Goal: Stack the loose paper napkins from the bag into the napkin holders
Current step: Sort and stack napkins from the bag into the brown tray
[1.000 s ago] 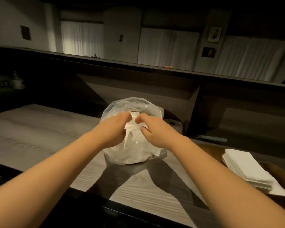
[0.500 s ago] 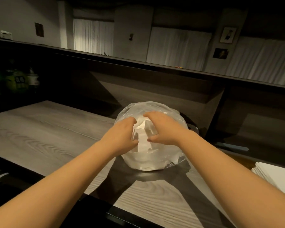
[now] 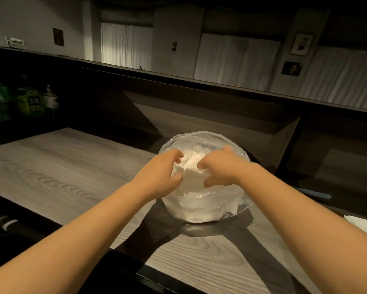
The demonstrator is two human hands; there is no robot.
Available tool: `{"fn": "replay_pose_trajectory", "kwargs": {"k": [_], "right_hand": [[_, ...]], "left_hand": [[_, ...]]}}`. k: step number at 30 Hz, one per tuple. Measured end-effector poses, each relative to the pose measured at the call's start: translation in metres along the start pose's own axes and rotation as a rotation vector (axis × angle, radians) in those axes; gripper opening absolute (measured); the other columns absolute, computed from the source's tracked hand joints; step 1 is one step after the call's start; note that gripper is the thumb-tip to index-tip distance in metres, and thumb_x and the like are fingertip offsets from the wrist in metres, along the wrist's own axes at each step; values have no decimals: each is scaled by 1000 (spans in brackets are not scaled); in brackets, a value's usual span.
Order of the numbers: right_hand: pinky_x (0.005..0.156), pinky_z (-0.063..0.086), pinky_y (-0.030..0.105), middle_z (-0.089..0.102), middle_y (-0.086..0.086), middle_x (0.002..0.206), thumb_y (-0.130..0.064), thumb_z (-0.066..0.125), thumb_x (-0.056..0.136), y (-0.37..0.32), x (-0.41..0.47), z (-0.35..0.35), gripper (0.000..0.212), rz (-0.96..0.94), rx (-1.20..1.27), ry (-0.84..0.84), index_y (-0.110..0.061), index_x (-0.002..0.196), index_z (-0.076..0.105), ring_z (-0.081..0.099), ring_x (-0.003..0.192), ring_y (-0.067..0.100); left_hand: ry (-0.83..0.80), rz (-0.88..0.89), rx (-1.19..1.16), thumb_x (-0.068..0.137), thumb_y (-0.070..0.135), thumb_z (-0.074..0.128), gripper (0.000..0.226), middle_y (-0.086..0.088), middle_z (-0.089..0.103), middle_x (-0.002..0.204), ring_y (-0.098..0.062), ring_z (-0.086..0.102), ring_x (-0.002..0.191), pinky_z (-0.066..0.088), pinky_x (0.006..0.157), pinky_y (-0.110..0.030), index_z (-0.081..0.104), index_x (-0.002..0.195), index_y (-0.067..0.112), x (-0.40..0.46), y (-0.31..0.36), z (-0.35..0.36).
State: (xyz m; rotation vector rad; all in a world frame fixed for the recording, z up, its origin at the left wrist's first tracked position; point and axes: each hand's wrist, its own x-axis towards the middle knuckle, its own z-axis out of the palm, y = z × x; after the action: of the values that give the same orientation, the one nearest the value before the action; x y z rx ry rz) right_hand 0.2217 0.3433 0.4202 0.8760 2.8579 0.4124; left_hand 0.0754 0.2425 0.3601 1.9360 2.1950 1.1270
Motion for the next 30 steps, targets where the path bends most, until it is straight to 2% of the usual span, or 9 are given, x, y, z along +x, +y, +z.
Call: {"fn": "replay_pose_trajectory", "kwargs": {"k": [3, 6, 8, 11, 16, 20, 22, 26, 30], "right_hand": [[89, 40, 36, 56, -16, 87, -37, 75, 81, 16, -10, -16, 17, 24, 287, 216, -28, 89, 64, 53, 85, 9], [74, 51, 19, 68, -15, 98, -23, 79, 79, 37, -26, -30, 26, 80, 893, 484, -31, 101, 68, 64, 88, -2], [68, 51, 13, 69, -14, 100, -19, 77, 81, 44, -36, -34, 29, 90, 1200, 595, -31, 104, 65, 66, 87, -5], [75, 55, 27, 71, -5, 108, -23, 76, 83, 51, -50, -30, 36, 188, 1469, 676, -23, 116, 64, 68, 96, 11], [81, 59, 47, 72, 9, 110, -15, 72, 86, 61, -82, -5, 37, 367, 1924, 779, -12, 122, 62, 71, 98, 29], [77, 59, 48, 76, 2, 95, -18, 71, 88, 73, -109, 24, 17, 559, 2126, 873, -21, 104, 64, 73, 87, 24], [72, 59, 44, 73, 1, 98, -21, 71, 89, 75, -121, 41, 18, 656, 2116, 900, -24, 104, 63, 71, 87, 23], [79, 59, 47, 70, -2, 106, -27, 72, 88, 80, -135, 79, 24, 796, 1970, 950, -30, 109, 60, 69, 94, 23], [85, 56, 43, 64, -12, 109, -33, 72, 87, 83, -143, 101, 38, 850, 1765, 1003, -33, 120, 53, 64, 99, 15]], "left_hand": [[130, -52, -284, 100, 24, 49, 23, 9, 60, 118, -11, 57, 105, 46, 84, -26, 54, 122, 22, 7, -1, -4], [299, -173, -758, 100, 35, 45, 22, 6, 62, 112, -13, 60, 107, 50, 91, -33, 58, 113, 23, 16, 5, -6], [287, -247, -1037, 99, 46, 42, 38, 1, 65, 119, -16, 62, 112, 50, 98, -37, 57, 122, 20, 19, 19, -5], [117, -295, -1357, 101, 54, 33, 54, -4, 69, 119, -16, 67, 106, 54, 89, -32, 56, 129, 14, 17, 49, 0], [-29, -245, -1416, 86, 59, 50, 47, -2, 74, 109, -24, 69, 103, 54, 89, -41, 69, 107, 22, 15, 94, 25], [-87, -315, -1524, 79, 44, 69, 23, -2, 75, 86, -18, 71, 78, 54, 68, -33, 73, 85, 23, 13, 126, 55], [-156, -396, -1520, 86, 39, 66, 19, -5, 74, 94, -22, 72, 84, 56, 67, -32, 69, 92, 21, 12, 135, 73], [-430, -406, -1215, 91, 19, 68, 26, -4, 73, 108, -25, 70, 101, 57, 87, -35, 64, 117, 15, 13, 125, 97], [-668, -350, -976, 90, 0, 64, 30, -6, 74, 112, -23, 70, 103, 56, 87, -32, 65, 118, 12, 15, 104, 106]]}}
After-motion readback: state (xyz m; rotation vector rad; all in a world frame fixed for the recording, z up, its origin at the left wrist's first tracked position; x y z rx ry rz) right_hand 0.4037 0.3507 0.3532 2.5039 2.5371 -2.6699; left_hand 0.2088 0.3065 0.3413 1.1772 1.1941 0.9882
